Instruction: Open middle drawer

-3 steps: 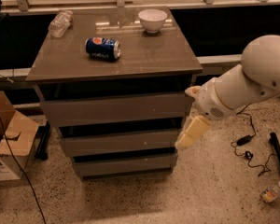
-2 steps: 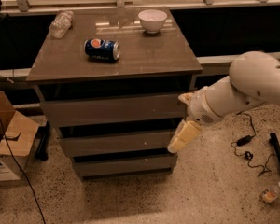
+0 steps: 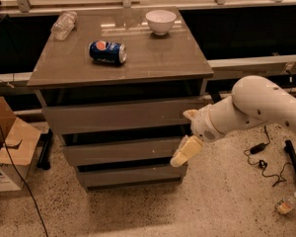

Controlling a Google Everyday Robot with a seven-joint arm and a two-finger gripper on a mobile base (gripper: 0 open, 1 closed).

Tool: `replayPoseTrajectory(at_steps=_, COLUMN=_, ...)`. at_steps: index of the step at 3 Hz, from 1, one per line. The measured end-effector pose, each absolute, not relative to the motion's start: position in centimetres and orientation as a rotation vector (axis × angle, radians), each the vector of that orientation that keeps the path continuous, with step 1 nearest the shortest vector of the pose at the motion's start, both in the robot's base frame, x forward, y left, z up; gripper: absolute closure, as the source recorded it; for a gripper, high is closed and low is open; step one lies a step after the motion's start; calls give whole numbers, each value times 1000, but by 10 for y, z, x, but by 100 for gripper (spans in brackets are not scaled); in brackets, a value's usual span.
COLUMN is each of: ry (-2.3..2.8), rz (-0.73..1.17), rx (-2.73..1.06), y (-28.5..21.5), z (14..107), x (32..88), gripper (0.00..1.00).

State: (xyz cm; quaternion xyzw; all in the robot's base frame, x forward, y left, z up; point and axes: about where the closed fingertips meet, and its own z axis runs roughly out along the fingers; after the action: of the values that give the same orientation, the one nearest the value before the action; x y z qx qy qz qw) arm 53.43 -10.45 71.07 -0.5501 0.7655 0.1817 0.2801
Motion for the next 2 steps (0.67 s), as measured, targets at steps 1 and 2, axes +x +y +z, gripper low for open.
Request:
replayPoseTrajectory(at_steps=1, ry=2079, rz=489, rx=-1472, y=-94, z=691, x=545, gripper=0)
replayPoseTrajectory(at_steps=2, ry=2140, rz=488, rx=-1442, y=-88, z=653, x=556, gripper=0)
